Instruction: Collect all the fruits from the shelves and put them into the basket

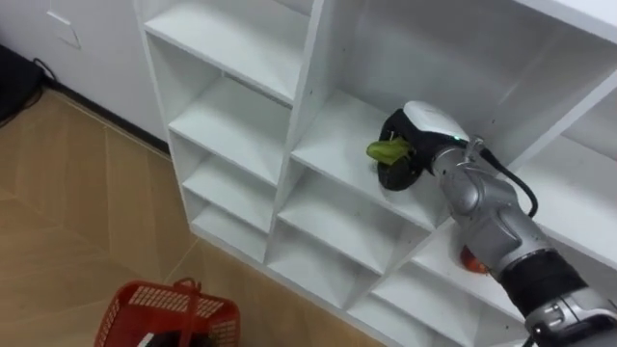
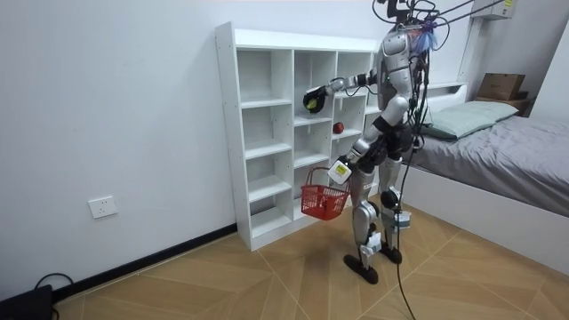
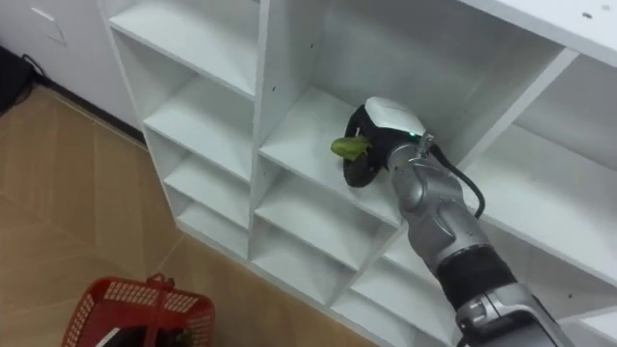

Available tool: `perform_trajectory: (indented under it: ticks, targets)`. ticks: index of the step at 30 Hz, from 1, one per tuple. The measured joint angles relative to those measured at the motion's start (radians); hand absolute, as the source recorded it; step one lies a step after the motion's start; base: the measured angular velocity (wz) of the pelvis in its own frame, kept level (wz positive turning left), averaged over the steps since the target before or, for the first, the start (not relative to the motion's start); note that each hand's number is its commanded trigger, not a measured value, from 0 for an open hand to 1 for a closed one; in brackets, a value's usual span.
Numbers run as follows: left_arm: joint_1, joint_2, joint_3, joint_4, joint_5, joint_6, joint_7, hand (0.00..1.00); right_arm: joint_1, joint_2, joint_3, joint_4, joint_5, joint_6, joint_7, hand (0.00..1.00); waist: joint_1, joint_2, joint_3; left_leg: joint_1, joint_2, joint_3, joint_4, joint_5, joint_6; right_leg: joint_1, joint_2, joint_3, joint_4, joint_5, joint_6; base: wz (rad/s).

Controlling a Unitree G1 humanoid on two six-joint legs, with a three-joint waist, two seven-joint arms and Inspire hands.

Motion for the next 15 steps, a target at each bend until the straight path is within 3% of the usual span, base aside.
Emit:
perform_trajectory:
  ticks: [7, 12, 15]
  targets:
    - [-0.025, -0.014, -0.083, -0.003, -0.047, 0.002, -0.005, 1.00, 0.015, 0.009, 0.004, -0.112, -0.060, 0.003, 0.001, 1.00, -0.051, 0.020, -0.0008, 0.014, 0.003, 0.016, -0.009, 0.001, 0.001, 0.003, 0.001, 0.020, 0.000, 0.000, 0.000, -0.08]
    - [-0.048, -0.026, -0.157, -0.014, -0.085, 0.004, -0.006, 1.00, 0.015, 0.044, 0.003, -0.114, -0.075, 0.023, 0.001, 1.00, -0.083, 0.032, -0.0025, 0.020, 0.006, 0.034, -0.011, 0.001, 0.001, 0.000, 0.003, 0.037, 0.003, 0.000, 0.000, -0.08]
    - [-0.056, -0.039, -0.159, -0.016, -0.085, 0.004, -0.005, 1.00, 0.015, 0.059, 0.002, -0.133, -0.076, 0.024, 0.002, 1.00, -0.092, 0.038, -0.0025, 0.031, 0.013, 0.051, -0.020, 0.001, 0.001, -0.002, 0.005, 0.051, 0.010, 0.000, 0.000, -0.17]
